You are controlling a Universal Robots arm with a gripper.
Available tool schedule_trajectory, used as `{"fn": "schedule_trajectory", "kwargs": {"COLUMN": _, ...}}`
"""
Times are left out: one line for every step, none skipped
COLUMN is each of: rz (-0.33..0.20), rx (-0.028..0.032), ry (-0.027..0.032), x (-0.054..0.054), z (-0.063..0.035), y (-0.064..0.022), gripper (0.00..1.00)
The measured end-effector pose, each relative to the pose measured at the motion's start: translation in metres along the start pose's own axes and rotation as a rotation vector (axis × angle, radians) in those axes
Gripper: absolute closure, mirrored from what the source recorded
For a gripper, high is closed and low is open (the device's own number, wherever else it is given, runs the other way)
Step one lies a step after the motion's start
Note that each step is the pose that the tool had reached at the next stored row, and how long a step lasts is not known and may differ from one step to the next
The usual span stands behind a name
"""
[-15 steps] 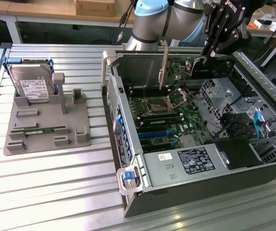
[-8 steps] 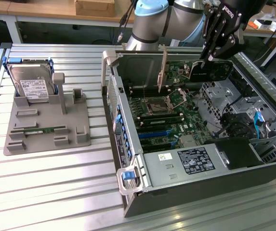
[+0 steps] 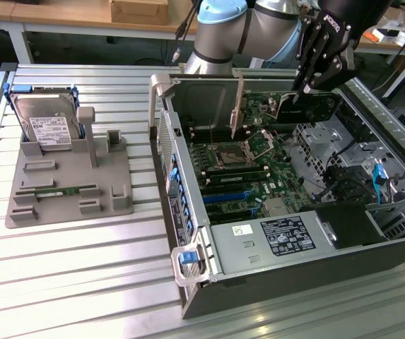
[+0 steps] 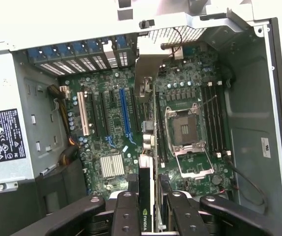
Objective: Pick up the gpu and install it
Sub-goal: 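Insert the gpu into the slot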
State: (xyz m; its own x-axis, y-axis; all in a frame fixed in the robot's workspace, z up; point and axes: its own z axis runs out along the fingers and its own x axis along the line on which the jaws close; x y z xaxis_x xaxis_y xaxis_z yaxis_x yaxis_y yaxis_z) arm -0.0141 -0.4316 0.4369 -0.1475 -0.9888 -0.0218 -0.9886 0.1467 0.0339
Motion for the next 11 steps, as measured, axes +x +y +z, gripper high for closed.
{"fn": "schedule_trajectory", "kwargs": {"rz": 0.000, "rx": 0.0000, "ry": 0.0000, "x": 0.0000, "z": 0.0008, "y": 0.0000, "gripper": 0.73}}
{"fn": "schedule_trajectory", "kwargs": {"rz": 0.000, "rx": 0.0000, "ry": 0.0001, "x": 0.0000, "z": 0.0020, "y": -0.0001, "gripper": 0.73}}
{"fn": "schedule_trajectory", "kwargs": {"rz": 0.000, "rx": 0.0000, "ry": 0.0000, "x": 0.0001, "z": 0.0027, "y": -0.0001, "gripper": 0.73}}
{"fn": "schedule_trajectory", "kwargs": {"rz": 0.000, "rx": 0.0000, "ry": 0.0000, "x": 0.0001, "z": 0.0036, "y": -0.0001, "gripper": 0.73}}
{"fn": "schedule_trajectory", "kwargs": {"rz": 0.000, "rx": 0.0000, "ry": 0.0000, "x": 0.0001, "z": 0.0044, "y": -0.0002, "gripper": 0.73}}
{"fn": "schedule_trajectory", "kwargs": {"rz": 0.000, "rx": 0.0000, "ry": 0.0000, "x": 0.0001, "z": 0.0051, "y": -0.0002, "gripper": 0.73}}
{"fn": "schedule_trajectory", "kwargs": {"rz": 0.000, "rx": 0.0000, "ry": 0.0000, "x": 0.0001, "z": 0.0058, "y": -0.0002, "gripper": 0.73}}
{"fn": "schedule_trajectory", "kwargs": {"rz": 0.000, "rx": 0.0000, "ry": 0.0000, "x": 0.0001, "z": 0.0064, "y": -0.0002, "gripper": 0.73}}
{"fn": "schedule_trajectory", "kwargs": {"rz": 0.000, "rx": 0.0000, "ry": 0.0000, "x": 0.0002, "z": 0.0072, "y": -0.0003, "gripper": 0.73}}
{"fn": "schedule_trajectory", "kwargs": {"rz": 0.000, "rx": 0.0000, "ry": 0.0000, "x": 0.0002, "z": 0.0078, "y": -0.0003, "gripper": 0.73}}
{"fn": "schedule_trajectory", "kwargs": {"rz": 0.000, "rx": 0.0000, "ry": 0.0000, "x": 0.0002, "z": 0.0084, "y": -0.0003, "gripper": 0.73}}
